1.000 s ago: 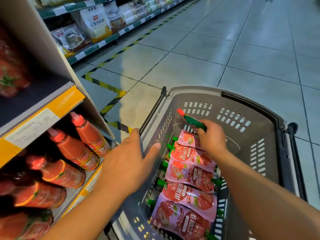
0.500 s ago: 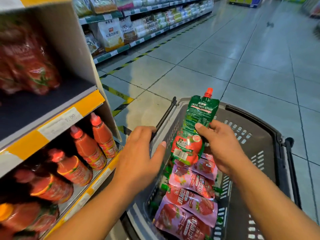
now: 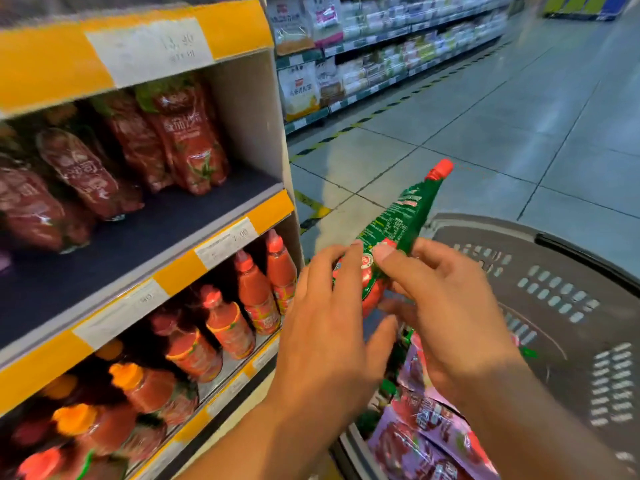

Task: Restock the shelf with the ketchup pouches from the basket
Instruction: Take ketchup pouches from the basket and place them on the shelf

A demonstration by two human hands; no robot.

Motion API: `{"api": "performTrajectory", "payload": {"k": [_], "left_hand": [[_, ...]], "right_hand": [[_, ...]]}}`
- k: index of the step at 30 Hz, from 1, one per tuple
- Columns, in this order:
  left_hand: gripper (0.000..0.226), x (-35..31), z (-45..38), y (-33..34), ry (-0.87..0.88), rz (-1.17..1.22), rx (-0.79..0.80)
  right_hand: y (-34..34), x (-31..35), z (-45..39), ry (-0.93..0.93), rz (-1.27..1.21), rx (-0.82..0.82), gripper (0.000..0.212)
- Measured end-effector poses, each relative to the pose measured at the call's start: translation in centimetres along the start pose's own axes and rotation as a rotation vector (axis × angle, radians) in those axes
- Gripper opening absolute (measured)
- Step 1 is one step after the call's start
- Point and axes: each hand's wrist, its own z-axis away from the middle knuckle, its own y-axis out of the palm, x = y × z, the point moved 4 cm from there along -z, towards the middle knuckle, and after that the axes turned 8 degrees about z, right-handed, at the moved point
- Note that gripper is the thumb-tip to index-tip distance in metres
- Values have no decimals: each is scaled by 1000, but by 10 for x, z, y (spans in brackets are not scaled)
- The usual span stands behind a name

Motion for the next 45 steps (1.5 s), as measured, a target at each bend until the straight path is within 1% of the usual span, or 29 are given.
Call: {"api": "performTrajectory", "payload": {"k": [3,6,7,9,11,13,15,16,18,20,21,24,28,32,34,37,38,40,42,43,45], "left_hand": [[64,9,3,-17,-36,67,-107],[40,21,7,-34,-172,145,-206],[32,27,8,-40,-228,199,-226],[21,40,10,-52,-349,389,-282],[14,58,14,-66,-482,574,-337],[12,78,19,-81,-600,740,-358],[19,96,22,-99,-640,822,-379],[22,102,23,-110,-638,813,-398],[20,108,24,-132,-602,766,-447],[19,113,27,-151,-591,750,-469],[20,115,29,-159,-596,743,-473],[22,123,34,-186,-611,707,-507],[24,134,31,-214,-620,650,-602],[34,142,22,-229,-617,670,-688],[36,144,17,-233,-618,665,-718],[37,147,9,-239,-614,720,-777],[36,148,7,-241,-613,744,-807],[37,152,3,-245,-610,791,-853],[37,156,-1,-249,-575,777,-859],[45,159,-4,-251,-563,734,-850],[85,166,-10,-258,-537,645,-841]], "right_hand": [[17,5,6,-87,22,94,14],[33,2,13,-159,122,153,18],[39,-2,15,-184,173,183,18],[46,-11,15,-246,304,245,21],[46,-21,9,-345,504,281,27],[39,-32,-1,-472,782,265,31],[33,-51,-10,-525,1022,300,44],[32,-62,-14,-511,1124,341,53],[30,-89,-18,-484,1317,429,67],[32,-103,-21,-452,1465,503,70],[33,-105,-22,-456,1508,489,70],[37,-99,-22,-340,1565,538,69],[39,-95,-22,-290,1604,583,71],[39,-94,-21,-262,1598,595,82],[45,-86,-21,-294,1592,615,90],[76,-60,-20,-367,1484,654,98],[92,-48,-19,-423,1431,657,97],[126,-28,-16,-546,1321,664,88],[160,-17,-16,-647,1272,687,78],[175,-16,-19,-684,1270,693,76],[199,-22,-28,-706,1268,700,77]]}}
